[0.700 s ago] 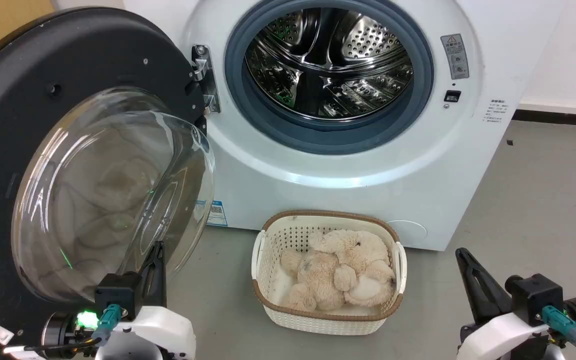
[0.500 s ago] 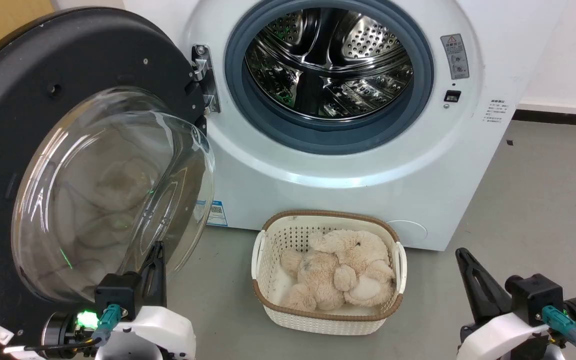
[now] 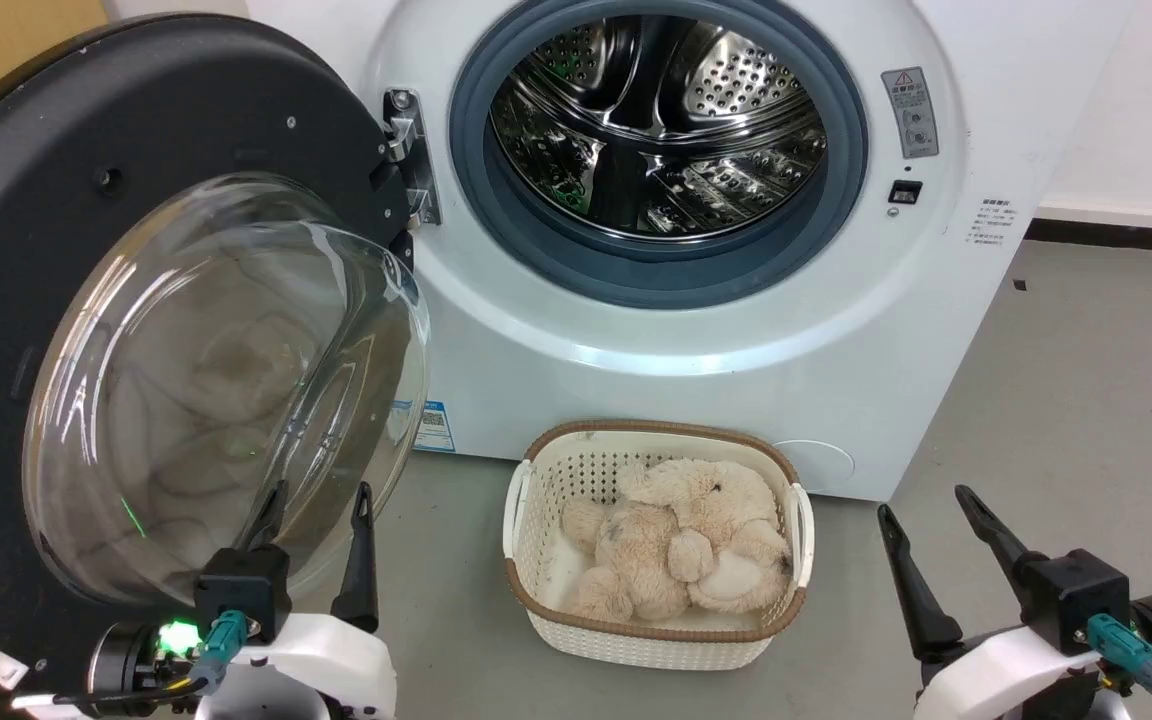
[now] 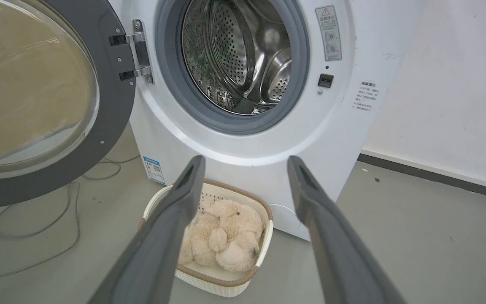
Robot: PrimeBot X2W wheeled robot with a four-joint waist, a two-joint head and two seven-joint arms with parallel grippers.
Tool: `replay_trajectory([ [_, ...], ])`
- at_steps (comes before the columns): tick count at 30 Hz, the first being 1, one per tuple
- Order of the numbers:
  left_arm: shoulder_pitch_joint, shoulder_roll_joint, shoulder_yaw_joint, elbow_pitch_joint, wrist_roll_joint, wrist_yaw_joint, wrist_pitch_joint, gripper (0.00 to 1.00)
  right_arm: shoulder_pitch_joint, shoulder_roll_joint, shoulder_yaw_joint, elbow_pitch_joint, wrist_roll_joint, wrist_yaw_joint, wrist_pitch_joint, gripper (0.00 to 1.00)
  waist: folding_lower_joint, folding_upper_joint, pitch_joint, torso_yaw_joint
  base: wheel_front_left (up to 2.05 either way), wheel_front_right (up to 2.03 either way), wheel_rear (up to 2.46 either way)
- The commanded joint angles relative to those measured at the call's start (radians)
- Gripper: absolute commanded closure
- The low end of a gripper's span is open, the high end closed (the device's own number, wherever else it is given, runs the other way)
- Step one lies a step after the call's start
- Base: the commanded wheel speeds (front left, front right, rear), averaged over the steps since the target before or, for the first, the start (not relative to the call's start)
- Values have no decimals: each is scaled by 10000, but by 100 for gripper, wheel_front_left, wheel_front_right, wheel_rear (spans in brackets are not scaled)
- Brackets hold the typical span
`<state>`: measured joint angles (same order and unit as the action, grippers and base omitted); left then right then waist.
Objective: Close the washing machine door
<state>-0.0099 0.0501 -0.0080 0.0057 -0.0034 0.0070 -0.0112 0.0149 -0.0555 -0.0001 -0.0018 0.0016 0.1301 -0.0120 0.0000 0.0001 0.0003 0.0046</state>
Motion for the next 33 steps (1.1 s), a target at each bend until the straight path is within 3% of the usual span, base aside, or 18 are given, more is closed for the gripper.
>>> replay_trajectory([
  [1, 34, 0, -25, 1, -49, 62, -117, 0, 50, 5, -4, -7, 76, 1, -121, 0, 0, -1, -1, 38, 0, 0, 0],
  [33, 233, 0, -103, -119, -199, 266, -765, 0, 186, 11, 206, -42, 348, 2, -766, 0, 0, -1, -33, 1688, 0, 0, 0],
])
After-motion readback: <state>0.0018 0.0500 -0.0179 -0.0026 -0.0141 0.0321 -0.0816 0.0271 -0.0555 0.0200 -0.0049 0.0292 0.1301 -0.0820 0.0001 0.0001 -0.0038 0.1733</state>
